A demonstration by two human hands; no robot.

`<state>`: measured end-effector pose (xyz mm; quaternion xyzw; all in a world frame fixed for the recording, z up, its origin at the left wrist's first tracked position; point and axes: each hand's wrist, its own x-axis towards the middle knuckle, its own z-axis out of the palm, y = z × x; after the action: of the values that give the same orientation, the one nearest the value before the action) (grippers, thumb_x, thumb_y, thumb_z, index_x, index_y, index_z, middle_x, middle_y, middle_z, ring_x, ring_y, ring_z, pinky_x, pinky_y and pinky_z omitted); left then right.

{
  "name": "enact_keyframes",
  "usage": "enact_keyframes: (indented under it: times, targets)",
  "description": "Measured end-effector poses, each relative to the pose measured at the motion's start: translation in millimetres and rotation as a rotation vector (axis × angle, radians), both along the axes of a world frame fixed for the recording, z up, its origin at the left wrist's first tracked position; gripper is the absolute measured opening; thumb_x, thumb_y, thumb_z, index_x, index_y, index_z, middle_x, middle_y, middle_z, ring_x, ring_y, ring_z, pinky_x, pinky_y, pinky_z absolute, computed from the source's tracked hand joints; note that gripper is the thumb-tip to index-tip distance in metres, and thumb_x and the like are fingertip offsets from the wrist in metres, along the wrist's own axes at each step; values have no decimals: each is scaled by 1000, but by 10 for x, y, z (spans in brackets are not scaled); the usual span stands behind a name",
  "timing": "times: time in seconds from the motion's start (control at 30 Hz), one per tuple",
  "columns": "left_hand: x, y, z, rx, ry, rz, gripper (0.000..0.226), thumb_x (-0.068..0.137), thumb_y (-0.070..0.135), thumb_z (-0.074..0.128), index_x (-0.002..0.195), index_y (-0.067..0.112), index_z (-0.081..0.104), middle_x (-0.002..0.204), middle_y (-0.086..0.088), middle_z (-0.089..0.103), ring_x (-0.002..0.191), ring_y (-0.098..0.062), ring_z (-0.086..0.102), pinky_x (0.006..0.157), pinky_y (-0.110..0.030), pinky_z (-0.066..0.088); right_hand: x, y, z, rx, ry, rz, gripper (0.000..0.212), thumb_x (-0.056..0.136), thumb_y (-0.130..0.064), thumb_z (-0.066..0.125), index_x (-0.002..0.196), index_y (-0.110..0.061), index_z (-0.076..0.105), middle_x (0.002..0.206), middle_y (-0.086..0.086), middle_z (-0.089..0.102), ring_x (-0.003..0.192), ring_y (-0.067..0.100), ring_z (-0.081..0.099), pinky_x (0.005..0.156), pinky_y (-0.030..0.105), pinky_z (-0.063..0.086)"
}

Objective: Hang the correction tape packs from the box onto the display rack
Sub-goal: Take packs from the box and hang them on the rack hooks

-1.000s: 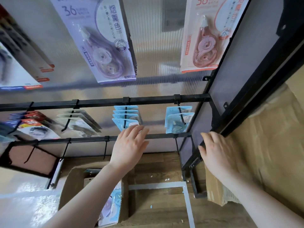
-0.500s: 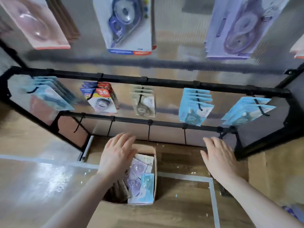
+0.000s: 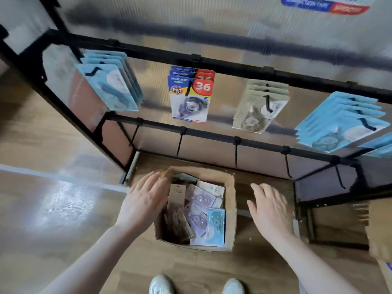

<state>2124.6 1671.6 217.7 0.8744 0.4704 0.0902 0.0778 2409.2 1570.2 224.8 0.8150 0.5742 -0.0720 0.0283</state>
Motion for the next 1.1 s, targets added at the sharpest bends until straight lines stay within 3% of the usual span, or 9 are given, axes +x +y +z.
enact_keyframes:
  times: [0.1, 0.2, 0.27, 0.37, 0.47, 0.63, 0.73, 0.87, 1.1]
  targets:
    - [-10, -24, -351, -24, 23, -4, 46, 75, 32, 72, 114, 18, 51, 116, -7, 62, 113, -20, 45, 82, -39, 53, -36, 56, -272, -39, 28, 18, 46, 89, -27, 60, 133, -14, 51, 129, 8, 54, 120, 26, 52, 100, 38, 42]
    - [48, -15, -863, -115, 89, -16, 60, 62, 28, 85, 114, 13, 60, 118, -7, 63, 114, -25, 55, 83, -40, 53, -33, 146, -704, -22, 44, 50, 44, 89, -25, 60, 131, -13, 52, 124, 8, 57, 114, 26, 54, 96, 37, 44]
    - [123, 15, -1285, -162, 161, -21, 61, 68, 31, 80, 121, 11, 59, 126, -8, 58, 120, -27, 53, 91, -40, 49, -22, 230, -1066, -33, 52, 71, 45, 92, -27, 54, 135, -15, 46, 127, 6, 53, 117, 24, 51, 97, 34, 42]
    - [279, 144, -1965, -191, 189, -4, 63, 88, 34, 57, 143, 16, 33, 151, -4, 30, 141, -21, 22, 112, -34, 24, 19, 417, -1686, -48, 52, 88, 45, 96, -30, 45, 139, -20, 36, 132, 2, 46, 122, 20, 44, 99, 30, 38]
    - [424, 355, -2593, -205, 254, 23, 65, 94, 39, 44, 149, 21, 14, 157, 2, 10, 144, -15, 4, 115, -29, 10, 53, 593, -2343, -56, 44, 92, 43, 97, -32, 42, 138, -21, 35, 135, 1, 43, 124, 20, 41, 101, 30, 35]
    - [550, 634, -3458, -192, 370, -37, 67, 94, 40, 43, 149, 17, 11, 157, -2, 10, 144, -19, 8, 115, -31, 14, 95, 784, -3187, -68, 0, 88, 35, 97, -29, 42, 130, -20, 42, 127, 1, 47, 121, 21, 44, 99, 31, 36]
    - [600, 767, -3816, -272, 346, -20, 67, 95, 33, 45, 149, 17, 10, 157, -2, 8, 143, -20, 10, 113, -31, 21, 71, 856, -3508, -90, -23, 92, 33, 97, -24, 41, 129, -19, 42, 125, 3, 49, 118, 22, 45, 97, 32, 37]
    - [658, 903, -4115, -327, 351, -40, 65, 95, 22, 46, 149, 15, 10, 157, -3, 3, 144, -20, 6, 115, -31, 12, 39, 883, -3758, -170, 1, 68, 36, 94, -9, 41, 130, -16, 42, 126, 6, 50, 121, 25, 44, 95, 33, 38]
    - [700, 997, -4373, -375, 474, -79, 64, 93, 25, 50, 147, 17, 16, 153, -5, 18, 140, -22, 19, 111, -34, 22, 63, 752, -3949, -380, 89, 122, 38, 90, 1, 34, 121, -16, 47, 122, 5, 54, 112, 24, 53, 85, 32, 43]
